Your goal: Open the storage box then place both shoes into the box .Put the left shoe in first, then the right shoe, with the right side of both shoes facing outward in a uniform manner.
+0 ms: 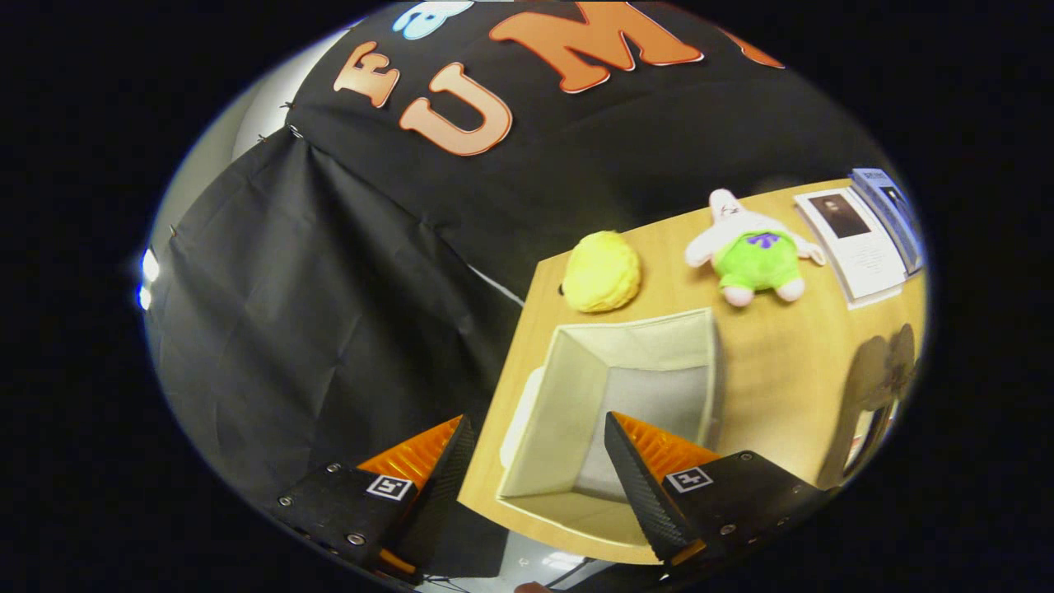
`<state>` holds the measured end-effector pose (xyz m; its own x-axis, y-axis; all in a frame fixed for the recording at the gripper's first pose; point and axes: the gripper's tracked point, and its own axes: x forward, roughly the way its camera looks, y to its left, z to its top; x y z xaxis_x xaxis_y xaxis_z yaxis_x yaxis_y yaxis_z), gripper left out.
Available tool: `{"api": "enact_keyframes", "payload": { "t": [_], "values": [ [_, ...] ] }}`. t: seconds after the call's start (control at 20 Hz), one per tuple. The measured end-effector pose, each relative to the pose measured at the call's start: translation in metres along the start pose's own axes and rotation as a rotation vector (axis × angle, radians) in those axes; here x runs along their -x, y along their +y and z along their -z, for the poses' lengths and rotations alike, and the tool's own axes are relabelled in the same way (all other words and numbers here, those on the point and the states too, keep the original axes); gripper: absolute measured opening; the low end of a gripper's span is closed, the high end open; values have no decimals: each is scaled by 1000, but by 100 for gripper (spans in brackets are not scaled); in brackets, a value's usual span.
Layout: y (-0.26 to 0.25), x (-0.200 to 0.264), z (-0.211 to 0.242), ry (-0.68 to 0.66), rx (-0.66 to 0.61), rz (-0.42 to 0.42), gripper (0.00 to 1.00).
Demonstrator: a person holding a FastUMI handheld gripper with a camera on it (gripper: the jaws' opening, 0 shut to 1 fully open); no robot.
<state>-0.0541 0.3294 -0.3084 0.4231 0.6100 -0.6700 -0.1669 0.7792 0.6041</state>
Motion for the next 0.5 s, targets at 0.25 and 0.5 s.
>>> {"api": "enact_keyframes", "payload": {
  "t": [0.25, 0.5],
  "values": [
    [-100, 40, 4, -51, 31, 204, 96],
    [-198, 72, 32, -40, 32, 377, 96]
  ]
}}
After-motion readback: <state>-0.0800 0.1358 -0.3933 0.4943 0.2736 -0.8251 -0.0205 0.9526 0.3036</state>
